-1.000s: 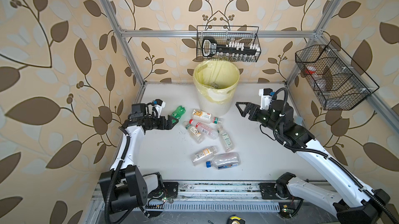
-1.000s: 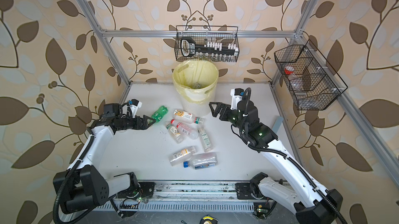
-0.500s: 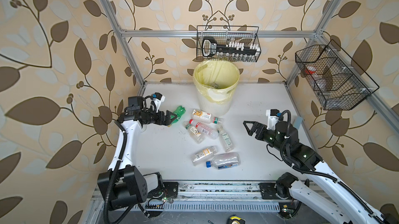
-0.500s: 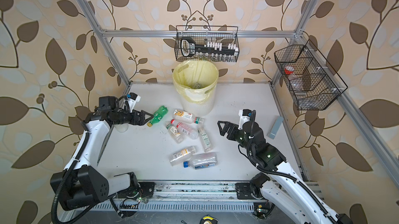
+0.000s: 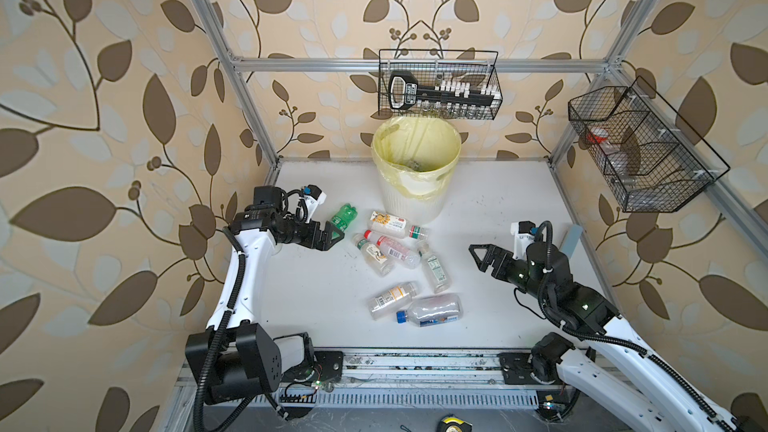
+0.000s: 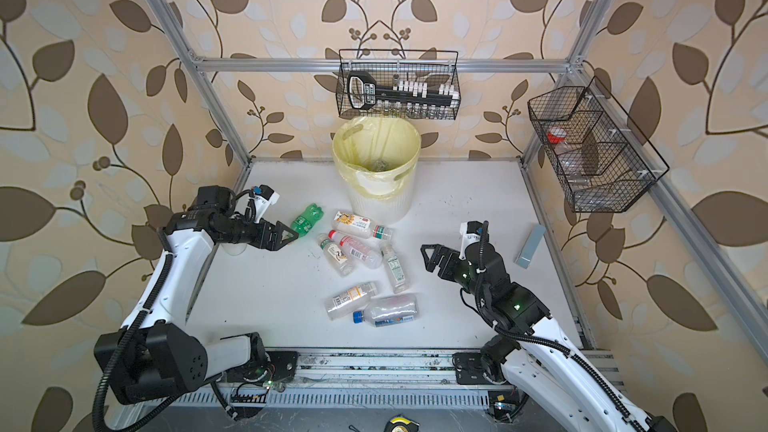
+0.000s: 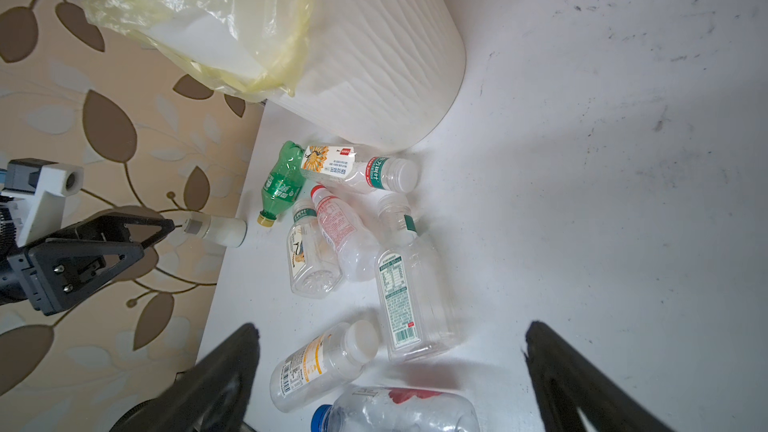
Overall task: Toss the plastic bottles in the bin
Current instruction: 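Withdraw the right gripper from the bin back toward the bottle pile, then move the left gripper down onto the clear orange-labelled bottle nearest the robot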
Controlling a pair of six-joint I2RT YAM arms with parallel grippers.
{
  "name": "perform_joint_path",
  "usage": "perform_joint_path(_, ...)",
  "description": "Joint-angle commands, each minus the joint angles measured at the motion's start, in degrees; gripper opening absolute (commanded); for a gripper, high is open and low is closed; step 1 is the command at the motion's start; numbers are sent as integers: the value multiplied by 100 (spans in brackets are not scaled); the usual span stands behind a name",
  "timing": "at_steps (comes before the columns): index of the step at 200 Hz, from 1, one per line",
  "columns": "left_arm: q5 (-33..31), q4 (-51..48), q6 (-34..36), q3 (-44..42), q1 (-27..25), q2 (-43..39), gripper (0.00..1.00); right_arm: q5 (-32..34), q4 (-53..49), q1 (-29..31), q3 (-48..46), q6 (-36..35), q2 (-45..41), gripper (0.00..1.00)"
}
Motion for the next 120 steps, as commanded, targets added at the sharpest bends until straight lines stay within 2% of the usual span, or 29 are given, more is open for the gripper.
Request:
perform_joint_path(1,-212,-246,252,-94,-279,-306,99,-64,-221,55,-93,118,21,100)
perform_joint_path(51,-910,-360,389,-93,-1409,-192,99,447,-371,309,-284,300,-188,100)
perform_joint_path(120,-914,-433,346,-24,-1687,152,99,576,-394,468,-288,372,-116,100)
